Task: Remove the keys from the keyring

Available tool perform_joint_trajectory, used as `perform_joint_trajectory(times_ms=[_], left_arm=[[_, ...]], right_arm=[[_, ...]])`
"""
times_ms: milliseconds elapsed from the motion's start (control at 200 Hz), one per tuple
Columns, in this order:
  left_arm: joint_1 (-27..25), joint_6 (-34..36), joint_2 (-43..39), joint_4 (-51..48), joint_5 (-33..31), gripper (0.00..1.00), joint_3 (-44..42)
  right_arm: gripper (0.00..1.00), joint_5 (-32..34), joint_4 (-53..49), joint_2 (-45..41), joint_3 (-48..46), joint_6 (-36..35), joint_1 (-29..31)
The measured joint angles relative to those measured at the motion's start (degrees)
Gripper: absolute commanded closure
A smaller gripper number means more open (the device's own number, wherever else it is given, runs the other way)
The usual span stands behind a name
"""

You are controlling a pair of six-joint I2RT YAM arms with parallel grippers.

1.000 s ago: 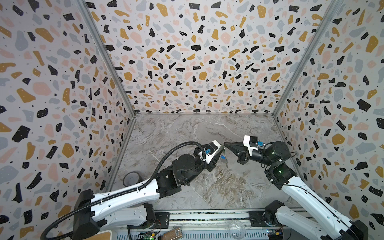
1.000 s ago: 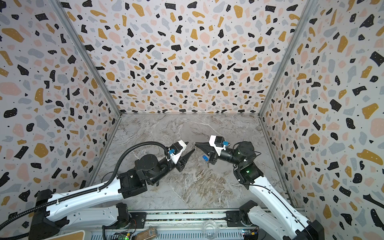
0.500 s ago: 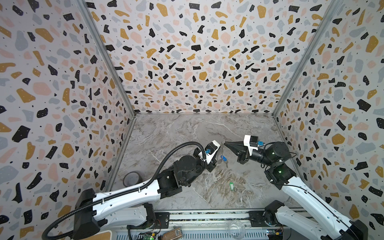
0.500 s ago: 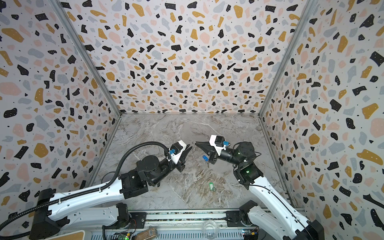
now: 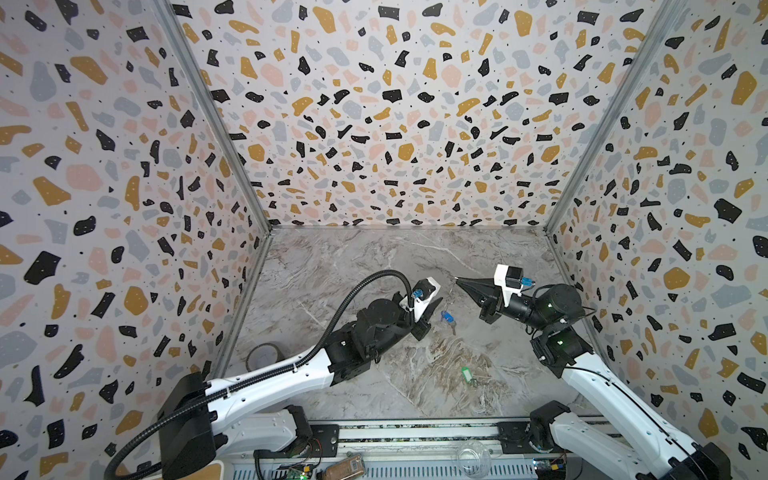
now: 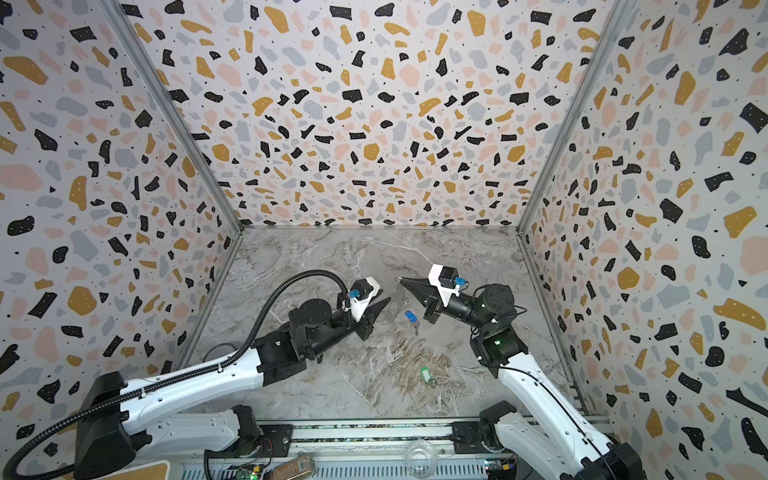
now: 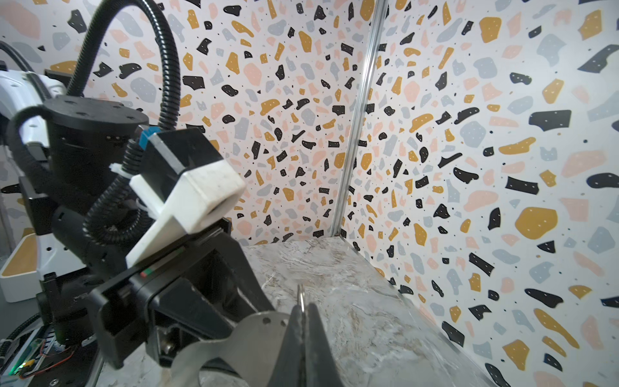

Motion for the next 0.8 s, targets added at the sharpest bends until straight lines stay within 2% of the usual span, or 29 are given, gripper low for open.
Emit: perform_joint_trajectory(times_ms=[190, 365, 546, 801], left_arm=[[6.3, 0.0, -1.3, -4.6, 3.0, 0.57, 0.0], [9.7, -0.3, -2.2, -6.3, 4.7, 0.55, 0.0], [11.4, -1.8, -2.1, -6.0, 6.4, 0.55, -1.7], [13.5, -3.9, -0.1, -4.5, 8.1, 0.54, -4.9]], right_arm=[[1.0, 0.2, -5.2, -1.3, -1.8, -2.1, -4.3], [1.0, 2.2, -14.9, -1.9, -2.3, -8.8, -7.3], [1.0, 9.9, -26.3, -0.3, -2.3, -16.2, -9.3], [1.0, 22.9, -38.2, 0.8, -1.8, -21.6, -11.1]])
